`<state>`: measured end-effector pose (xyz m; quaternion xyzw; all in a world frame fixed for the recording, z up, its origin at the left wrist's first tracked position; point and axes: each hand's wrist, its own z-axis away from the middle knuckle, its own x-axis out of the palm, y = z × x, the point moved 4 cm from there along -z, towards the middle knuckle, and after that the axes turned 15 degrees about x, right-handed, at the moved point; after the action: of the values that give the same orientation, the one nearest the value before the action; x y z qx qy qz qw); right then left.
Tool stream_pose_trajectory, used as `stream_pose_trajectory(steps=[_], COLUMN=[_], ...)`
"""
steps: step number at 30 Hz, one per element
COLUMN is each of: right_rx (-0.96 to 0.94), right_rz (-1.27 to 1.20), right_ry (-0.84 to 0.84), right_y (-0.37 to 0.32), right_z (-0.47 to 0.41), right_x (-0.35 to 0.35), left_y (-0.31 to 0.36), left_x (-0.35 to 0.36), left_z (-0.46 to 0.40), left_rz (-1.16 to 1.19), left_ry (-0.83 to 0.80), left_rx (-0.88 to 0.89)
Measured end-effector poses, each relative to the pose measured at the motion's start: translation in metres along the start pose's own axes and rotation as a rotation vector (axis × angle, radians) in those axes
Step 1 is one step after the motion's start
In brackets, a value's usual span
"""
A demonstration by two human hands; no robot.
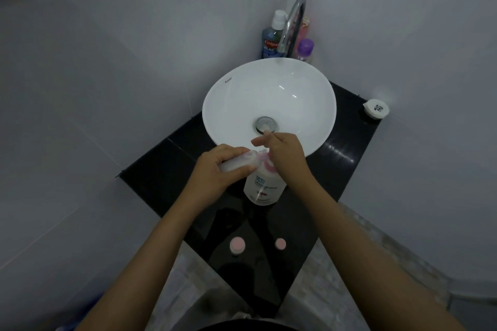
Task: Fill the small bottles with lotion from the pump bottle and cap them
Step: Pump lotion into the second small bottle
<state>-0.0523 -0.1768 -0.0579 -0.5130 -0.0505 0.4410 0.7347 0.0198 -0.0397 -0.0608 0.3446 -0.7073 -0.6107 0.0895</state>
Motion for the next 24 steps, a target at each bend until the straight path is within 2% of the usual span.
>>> stream_pose_trajectory(steps=[10, 16, 19, 24], right_rx=[-0.117, -0.11, -0.096, -0.135], right_rz=[-0.039, 0.036, 0.025, -0.045], right_ry=[0.096, 0.075, 0.033, 0.073], right_y=[0.007, 0.01, 0.001, 0.0], right_z=[-0.008, -0.003, 0.0, 0.002], right_x=[0.0, 0.003, -0.004, -0.003], left_y=[0.0, -0.003, 0.003, 0.007], left_x=[0.001, 0.003, 0.0, -0.003], left_z=[-0.002, 0.001, 0.001, -0.003], left_rz=[-0.022, -0.022, -0.025, -0.057], left_ry=[0.006, 0.018, 0.026, 0.011], left_rx=[0.011, 0.01, 0.027, 0.05])
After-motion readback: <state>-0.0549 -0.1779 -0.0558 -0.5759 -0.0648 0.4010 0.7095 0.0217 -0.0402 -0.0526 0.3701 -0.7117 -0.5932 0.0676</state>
